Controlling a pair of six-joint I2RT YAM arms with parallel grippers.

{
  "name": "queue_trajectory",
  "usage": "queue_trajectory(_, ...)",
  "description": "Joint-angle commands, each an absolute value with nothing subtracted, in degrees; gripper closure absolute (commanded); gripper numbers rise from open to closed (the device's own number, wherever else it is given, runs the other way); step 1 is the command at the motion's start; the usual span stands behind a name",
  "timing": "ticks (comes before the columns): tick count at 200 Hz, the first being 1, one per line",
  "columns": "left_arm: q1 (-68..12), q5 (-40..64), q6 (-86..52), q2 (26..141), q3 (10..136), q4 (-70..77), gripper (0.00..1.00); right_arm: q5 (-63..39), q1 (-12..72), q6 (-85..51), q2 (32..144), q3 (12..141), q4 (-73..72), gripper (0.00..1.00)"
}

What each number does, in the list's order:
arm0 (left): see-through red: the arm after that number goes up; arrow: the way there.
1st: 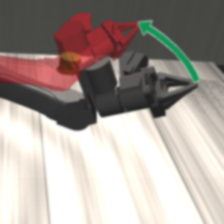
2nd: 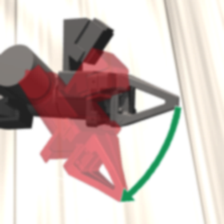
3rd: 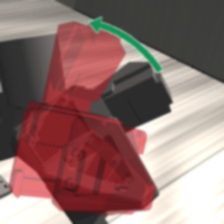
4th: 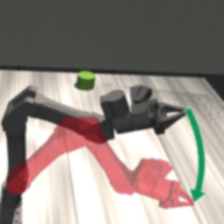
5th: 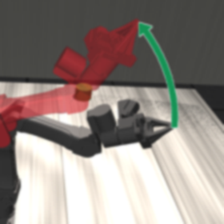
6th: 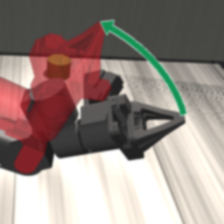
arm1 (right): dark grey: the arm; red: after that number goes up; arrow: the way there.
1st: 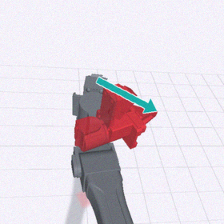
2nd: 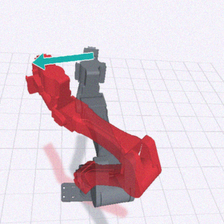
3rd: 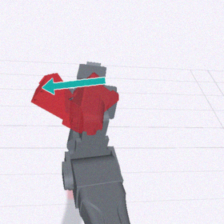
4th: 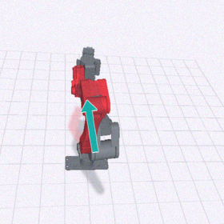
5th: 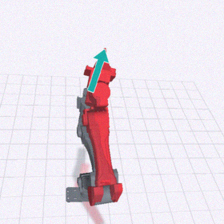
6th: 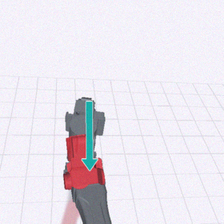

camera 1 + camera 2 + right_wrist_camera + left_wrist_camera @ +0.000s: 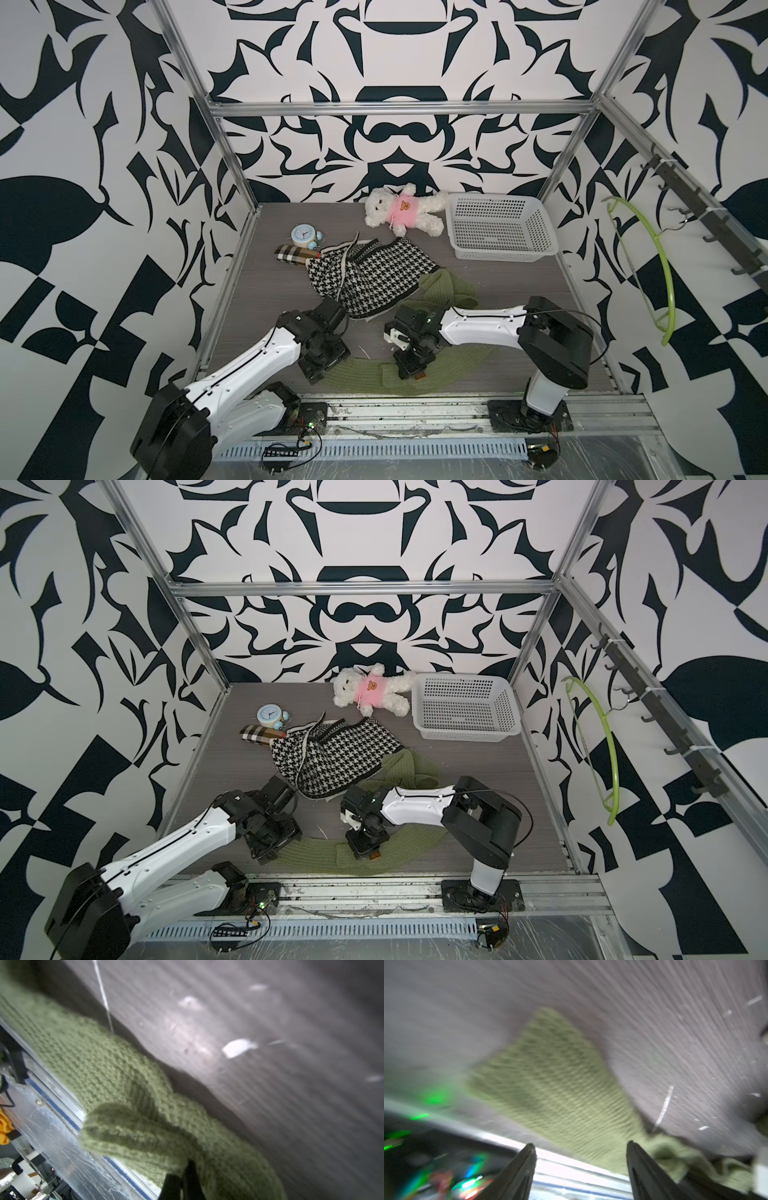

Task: Roll up the scarf and place it into the basket
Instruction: Flatten out the scarf at the center of the board.

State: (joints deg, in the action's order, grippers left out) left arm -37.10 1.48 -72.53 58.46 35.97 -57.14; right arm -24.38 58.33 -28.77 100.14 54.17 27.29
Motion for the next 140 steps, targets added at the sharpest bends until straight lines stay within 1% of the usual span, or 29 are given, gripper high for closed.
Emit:
queue_trajectory(1,-37.18,-6.04,-73.84,55.02,39.44,-67.88,0.27,-7.88,54.84,-28.01,103.97,49.4,29.27,1.0)
queue_trajectory(12,-37.18,-6.1,-73.37,54.17,39.27,-65.34,0.26,-7.9,54.39,-27.61,103.97,49.53,28.98,1.0)
queue_trajectory(24,-37.18,-3.27,-72.81,54.53,38.0,-59.51,0.25,-7.87,53.6,-27.3,103.57,49.8,28.7,1.0)
queue_trajectory(43,-37.18,-0.11,-72.56,59.01,36.32,-50.75,0.25,-6.66,50.63,-25.87,100.65,49.57,30.16,1.0)
queue_trajectory(56,-37.18,0.08,-72.08,63.8,35.83,-47.18,0.25,-5.35,46.03,-23.71,97.12,48.25,31.97,1.0)
queue_trajectory(64,-37.18,0.61,-70.97,66.76,35.6,-42.59,0.25,-4.8,42.51,-22.28,94.99,47.33,33.29,1.0)
queue_trajectory(71,-37.18,0.78,-70.32,69.32,35.54,-39.76,0.25,-6.75,39.05,-21.35,92.87,46.55,33.2,1.0)
queue_trajectory(79,-37.21,0.88,-69.07,72.38,35.83,-37.11,0.25,-7.84,36.9,-20.91,90.6,46.33,33.07,1.0)
queue_trajectory(106,-36.76,-0.11,-65.92,83.22,38.66,-34.54,0.25,-5.99,36.49,-18.28,86.62,51.88,39.75,1.0)
queue_trajectory(140,-34.62,1.33,-63.72,87.78,39.38,-30.2,0.26,-7.86,36.38,-15.01,82.68,56.5,45.01,1.0)
